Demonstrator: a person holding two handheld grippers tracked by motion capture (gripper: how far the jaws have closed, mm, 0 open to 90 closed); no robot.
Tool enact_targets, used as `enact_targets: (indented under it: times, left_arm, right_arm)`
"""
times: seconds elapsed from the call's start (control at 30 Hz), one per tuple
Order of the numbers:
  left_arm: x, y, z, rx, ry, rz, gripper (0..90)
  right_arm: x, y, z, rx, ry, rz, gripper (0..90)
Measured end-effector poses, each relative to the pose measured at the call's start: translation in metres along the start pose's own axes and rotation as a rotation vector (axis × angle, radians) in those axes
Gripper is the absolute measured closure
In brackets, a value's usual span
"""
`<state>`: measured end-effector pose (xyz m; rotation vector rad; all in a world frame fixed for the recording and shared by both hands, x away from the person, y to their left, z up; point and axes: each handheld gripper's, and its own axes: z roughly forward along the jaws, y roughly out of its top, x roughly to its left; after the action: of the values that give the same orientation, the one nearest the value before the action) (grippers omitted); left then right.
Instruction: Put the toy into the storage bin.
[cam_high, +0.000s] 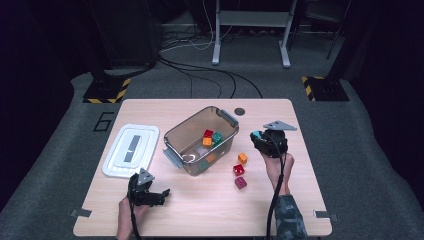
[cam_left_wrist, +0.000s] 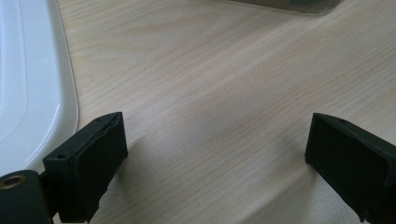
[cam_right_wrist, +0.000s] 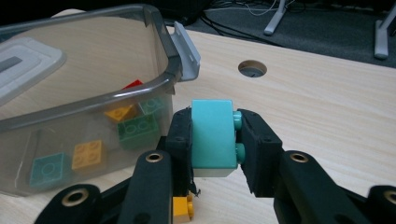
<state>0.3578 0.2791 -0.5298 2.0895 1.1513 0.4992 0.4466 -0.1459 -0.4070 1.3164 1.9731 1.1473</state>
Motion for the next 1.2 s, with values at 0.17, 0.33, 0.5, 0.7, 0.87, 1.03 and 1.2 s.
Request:
enact_targets:
  times: [0.17, 0.33, 0.5, 0.7, 0.87, 1.03, 1.2]
  left_arm:
    - [0.000, 0.000, 0.000, 0.000, 0.000, 0.000, 5.2]
    - [0.000, 0.000, 0.000, 0.000, 0.000, 0.000, 5.2]
    - [0.000, 0.000, 0.000, 0.000, 0.000, 0.000, 5.2]
    - [0.000, 0.000, 0.000, 0.000, 0.000, 0.000, 5.2]
    - [0.000, 0.000, 0.000, 0.000, 0.000, 0.000, 5.2]
    - [0.000, 0.000, 0.000, 0.000, 0.000, 0.000, 5.2]
    - [0.000, 0.000, 0.000, 0.000, 0.000, 0.000, 5.2]
  right_arm:
    - [0.003, 0.007, -0.005, -0.018, -0.002, -0.012, 66.8]
    - [0.006, 0.014, -0.010, -0.035, -0.001, -0.027, 66.8]
    - [0.010, 0.021, -0.014, -0.053, 0.002, -0.040, 66.8]
    - [0.016, 0.031, -0.018, -0.073, 0.007, -0.058, 66.8]
    - [0.022, 0.040, -0.021, -0.090, 0.011, -0.078, 66.8]
    - [0.028, 0.050, -0.023, -0.104, 0.016, -0.095, 66.9]
    - [0.036, 0.059, -0.023, -0.115, 0.022, -0.116, 66.9]
